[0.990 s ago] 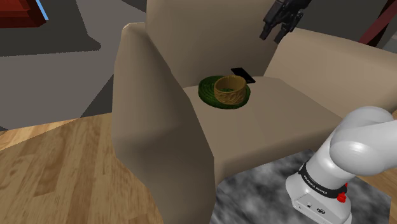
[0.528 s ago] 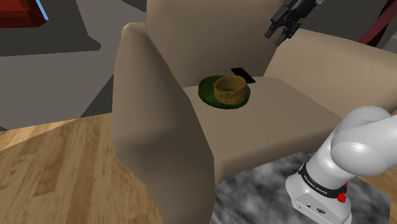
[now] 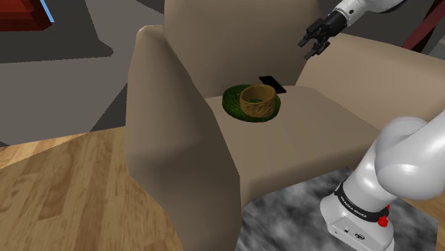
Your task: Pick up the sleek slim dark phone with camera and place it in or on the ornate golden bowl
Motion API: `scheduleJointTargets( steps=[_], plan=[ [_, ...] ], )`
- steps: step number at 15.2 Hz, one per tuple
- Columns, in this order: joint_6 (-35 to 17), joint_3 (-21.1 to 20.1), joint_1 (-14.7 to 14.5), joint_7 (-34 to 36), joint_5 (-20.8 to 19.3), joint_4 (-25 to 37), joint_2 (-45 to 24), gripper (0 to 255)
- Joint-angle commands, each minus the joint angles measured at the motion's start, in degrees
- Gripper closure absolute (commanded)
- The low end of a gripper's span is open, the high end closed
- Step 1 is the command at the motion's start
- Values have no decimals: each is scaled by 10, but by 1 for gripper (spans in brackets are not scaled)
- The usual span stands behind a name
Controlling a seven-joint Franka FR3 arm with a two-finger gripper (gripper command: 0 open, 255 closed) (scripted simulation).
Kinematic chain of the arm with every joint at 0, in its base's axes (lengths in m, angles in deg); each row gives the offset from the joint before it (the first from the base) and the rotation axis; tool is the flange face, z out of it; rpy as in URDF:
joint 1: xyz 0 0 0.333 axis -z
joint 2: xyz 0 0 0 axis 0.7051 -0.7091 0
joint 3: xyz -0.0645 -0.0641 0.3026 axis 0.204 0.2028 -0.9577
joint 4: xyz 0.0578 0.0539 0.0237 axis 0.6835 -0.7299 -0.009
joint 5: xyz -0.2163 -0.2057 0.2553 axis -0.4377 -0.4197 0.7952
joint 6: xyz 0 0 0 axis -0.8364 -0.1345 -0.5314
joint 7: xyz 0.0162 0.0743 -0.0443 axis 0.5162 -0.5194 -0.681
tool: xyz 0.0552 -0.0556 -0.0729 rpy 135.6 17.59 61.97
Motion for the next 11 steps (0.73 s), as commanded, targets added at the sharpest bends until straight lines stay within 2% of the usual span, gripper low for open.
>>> scheduleJointTargets(
  steps=[1,3,4,5,6,7,9,11],
  plan=[
    [31,72,-30,-57,62,35,-67,0],
    [88,152,-56,-125,148,74,-164,0],
    [134,188,-54,-166,205,96,-232,0],
    [187,205,-31,-202,263,120,-305,0],
    [233,200,7,-228,312,142,-366,0],
    [265,174,55,-243,346,163,-408,0],
    [314,126,135,-259,401,205,-478,0],
    [354,85,200,-265,450,248,-539,0]
  ],
)
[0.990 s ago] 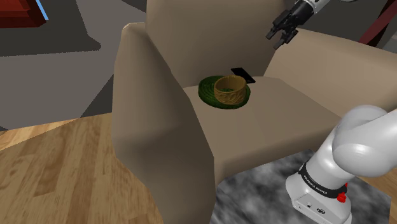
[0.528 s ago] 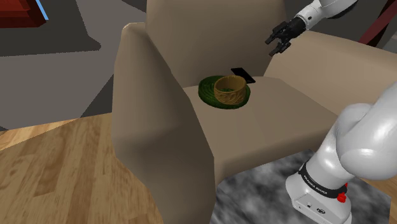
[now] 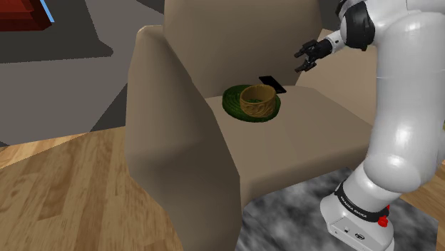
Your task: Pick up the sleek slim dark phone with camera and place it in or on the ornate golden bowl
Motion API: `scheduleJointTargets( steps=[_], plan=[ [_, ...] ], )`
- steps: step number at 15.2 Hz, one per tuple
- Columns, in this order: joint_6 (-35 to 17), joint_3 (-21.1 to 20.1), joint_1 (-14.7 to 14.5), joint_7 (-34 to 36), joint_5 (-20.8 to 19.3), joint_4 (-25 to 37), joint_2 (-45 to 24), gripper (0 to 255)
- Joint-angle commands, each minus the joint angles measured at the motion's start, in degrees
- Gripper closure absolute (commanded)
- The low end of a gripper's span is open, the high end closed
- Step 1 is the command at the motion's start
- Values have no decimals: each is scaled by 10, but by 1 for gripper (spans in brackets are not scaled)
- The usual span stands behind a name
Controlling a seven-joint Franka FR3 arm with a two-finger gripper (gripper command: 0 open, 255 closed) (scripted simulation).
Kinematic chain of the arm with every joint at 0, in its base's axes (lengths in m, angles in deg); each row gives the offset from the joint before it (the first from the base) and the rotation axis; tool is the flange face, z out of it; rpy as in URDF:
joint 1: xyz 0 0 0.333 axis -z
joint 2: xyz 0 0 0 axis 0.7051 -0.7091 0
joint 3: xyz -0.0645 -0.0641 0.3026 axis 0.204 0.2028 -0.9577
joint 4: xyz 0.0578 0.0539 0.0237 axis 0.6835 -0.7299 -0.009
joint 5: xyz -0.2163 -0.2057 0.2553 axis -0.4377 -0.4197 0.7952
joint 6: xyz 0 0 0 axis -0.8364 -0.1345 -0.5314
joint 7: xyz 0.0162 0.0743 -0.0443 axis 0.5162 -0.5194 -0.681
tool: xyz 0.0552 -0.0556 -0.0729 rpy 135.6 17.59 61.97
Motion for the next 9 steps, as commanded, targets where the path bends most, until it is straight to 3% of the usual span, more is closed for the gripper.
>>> scheduleJointTargets(
  steps=[1,9],
  plan=[
    [43,-39,65,-3,51,47,-62,0],
    [118,-181,250,59,214,261,-280,0]
  ],
)
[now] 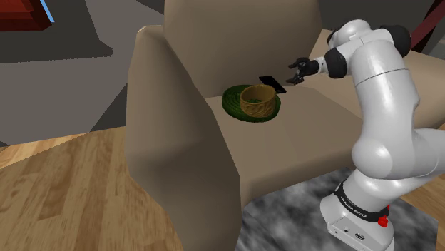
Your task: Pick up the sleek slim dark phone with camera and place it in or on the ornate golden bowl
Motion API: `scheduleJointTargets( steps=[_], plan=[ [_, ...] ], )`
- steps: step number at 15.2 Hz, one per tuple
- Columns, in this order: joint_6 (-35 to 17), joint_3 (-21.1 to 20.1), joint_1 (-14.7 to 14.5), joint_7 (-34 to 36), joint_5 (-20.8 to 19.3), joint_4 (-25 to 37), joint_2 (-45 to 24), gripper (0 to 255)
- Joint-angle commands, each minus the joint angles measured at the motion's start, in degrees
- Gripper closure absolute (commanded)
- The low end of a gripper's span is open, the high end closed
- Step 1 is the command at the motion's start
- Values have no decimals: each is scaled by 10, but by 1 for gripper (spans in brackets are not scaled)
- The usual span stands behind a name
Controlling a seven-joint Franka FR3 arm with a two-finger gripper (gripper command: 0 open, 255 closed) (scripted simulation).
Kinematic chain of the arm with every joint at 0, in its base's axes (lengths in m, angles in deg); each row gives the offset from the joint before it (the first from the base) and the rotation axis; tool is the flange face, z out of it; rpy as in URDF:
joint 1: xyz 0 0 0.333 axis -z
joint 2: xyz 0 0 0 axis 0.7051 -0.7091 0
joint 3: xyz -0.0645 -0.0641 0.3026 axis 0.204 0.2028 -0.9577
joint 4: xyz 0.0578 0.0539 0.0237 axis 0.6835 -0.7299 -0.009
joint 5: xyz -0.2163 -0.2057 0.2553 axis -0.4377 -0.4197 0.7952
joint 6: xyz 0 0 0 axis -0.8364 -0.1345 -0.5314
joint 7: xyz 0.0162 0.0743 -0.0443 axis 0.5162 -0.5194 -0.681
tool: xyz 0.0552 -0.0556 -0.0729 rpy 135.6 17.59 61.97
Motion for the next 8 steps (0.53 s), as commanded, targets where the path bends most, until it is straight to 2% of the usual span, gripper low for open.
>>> scheduleJointTargets(
  steps=[1,4,6,7,8],
  plan=[
    [9,-36,43,27,42,68,-60,0],
    [9,-90,103,83,99,193,-159,0],
    [-2,-129,150,142,141,322,-248,0],
    [-5,-135,158,153,147,347,-265,0],
    [-4,-131,146,142,146,322,-252,0]
  ],
)
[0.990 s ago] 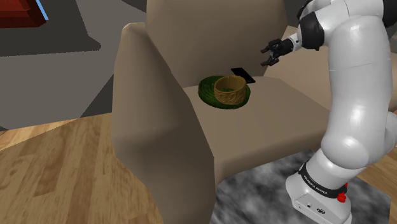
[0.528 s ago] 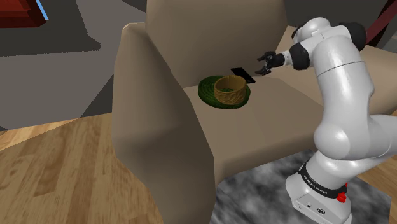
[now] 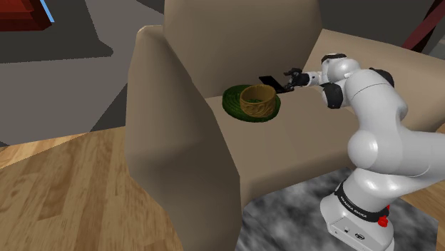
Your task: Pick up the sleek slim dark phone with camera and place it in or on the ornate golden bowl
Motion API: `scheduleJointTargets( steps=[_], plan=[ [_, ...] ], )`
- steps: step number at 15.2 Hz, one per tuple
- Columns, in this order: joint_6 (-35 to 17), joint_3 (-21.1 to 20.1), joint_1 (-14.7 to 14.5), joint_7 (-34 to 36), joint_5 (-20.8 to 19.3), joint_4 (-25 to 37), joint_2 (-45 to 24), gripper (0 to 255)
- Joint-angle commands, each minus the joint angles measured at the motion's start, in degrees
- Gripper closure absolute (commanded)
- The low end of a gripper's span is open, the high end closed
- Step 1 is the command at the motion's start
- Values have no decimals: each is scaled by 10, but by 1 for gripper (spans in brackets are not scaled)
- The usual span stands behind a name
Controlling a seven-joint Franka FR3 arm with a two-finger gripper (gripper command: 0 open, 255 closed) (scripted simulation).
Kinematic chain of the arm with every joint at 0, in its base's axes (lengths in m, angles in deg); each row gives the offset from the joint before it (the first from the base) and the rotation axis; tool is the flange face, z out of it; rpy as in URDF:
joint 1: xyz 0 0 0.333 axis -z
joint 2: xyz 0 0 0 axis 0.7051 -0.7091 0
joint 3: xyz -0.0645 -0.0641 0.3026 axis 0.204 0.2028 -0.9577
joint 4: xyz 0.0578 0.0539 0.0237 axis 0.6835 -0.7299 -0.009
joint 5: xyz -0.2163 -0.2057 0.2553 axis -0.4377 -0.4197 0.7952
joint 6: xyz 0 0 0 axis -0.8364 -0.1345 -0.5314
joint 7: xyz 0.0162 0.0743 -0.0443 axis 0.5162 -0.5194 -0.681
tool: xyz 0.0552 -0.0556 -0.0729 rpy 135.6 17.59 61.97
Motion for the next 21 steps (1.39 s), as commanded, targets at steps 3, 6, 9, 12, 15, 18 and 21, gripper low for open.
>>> scheduleJointTargets(
  steps=[3,6,9,12,15,18,21],
  plan=[
    [-18,2,-37,-22,-4,-57,15,0],
    [-23,9,-68,-44,-7,-112,42,0],
    [-22,12,-70,-43,-4,-112,41,0],
    [-19,20,-73,-43,3,-112,39,0],
    [-17,22,-73,-43,5,-113,39,255],
    [-24,19,-76,-44,8,-106,31,255],
    [-27,14,-59,-28,16,-63,7,255]
  ],
)
